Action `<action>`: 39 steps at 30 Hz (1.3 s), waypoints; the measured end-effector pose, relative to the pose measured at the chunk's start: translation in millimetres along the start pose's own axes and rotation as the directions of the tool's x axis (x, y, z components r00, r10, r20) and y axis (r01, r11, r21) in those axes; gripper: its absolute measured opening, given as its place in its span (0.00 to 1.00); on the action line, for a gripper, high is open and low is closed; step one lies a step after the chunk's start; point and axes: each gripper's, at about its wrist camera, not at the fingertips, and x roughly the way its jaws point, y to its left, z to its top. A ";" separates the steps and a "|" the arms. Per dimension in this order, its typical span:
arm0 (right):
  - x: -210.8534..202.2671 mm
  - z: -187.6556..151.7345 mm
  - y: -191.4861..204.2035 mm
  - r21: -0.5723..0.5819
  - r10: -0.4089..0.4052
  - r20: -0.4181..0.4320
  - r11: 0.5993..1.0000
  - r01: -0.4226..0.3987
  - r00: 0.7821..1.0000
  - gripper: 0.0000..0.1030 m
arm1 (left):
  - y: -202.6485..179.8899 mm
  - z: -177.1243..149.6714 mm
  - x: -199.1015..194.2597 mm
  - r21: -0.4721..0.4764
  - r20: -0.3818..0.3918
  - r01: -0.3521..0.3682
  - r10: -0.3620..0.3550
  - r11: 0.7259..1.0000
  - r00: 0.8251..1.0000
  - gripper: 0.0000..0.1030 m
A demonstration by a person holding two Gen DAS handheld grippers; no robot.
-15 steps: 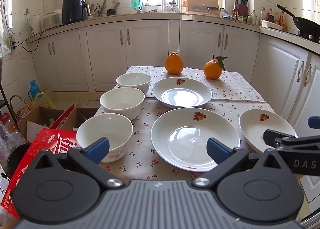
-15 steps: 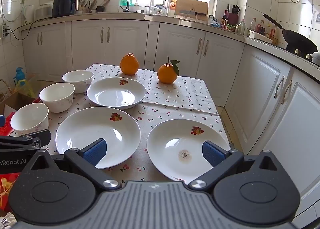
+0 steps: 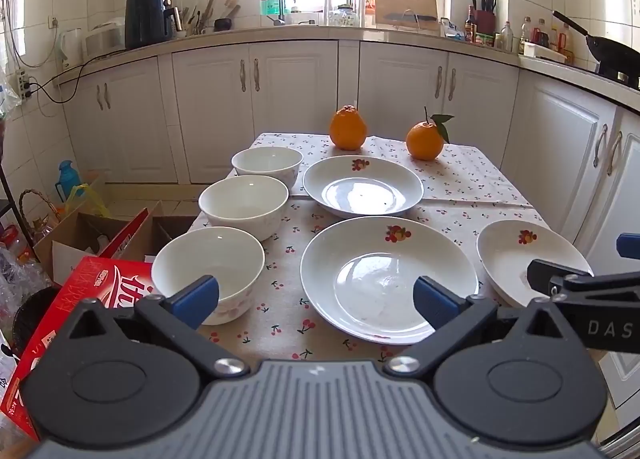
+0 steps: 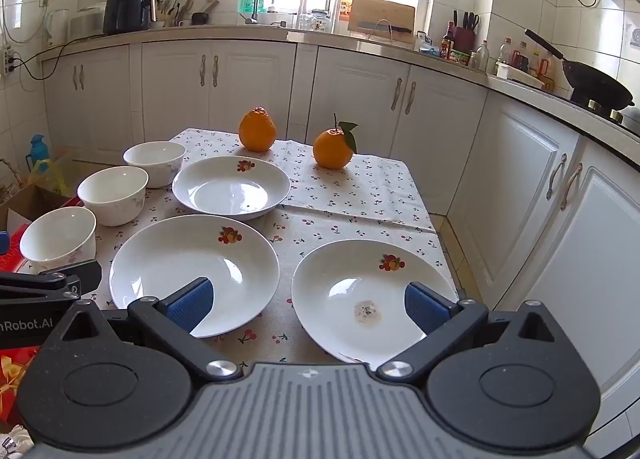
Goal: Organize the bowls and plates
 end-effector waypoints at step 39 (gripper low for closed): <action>-1.4 -0.4 2.0 -0.005 -0.010 0.005 1.000 0.010 1.000 1.00 | -0.1 0.5 0.4 -0.003 -0.001 0.002 -0.002 1.000 1.000 0.99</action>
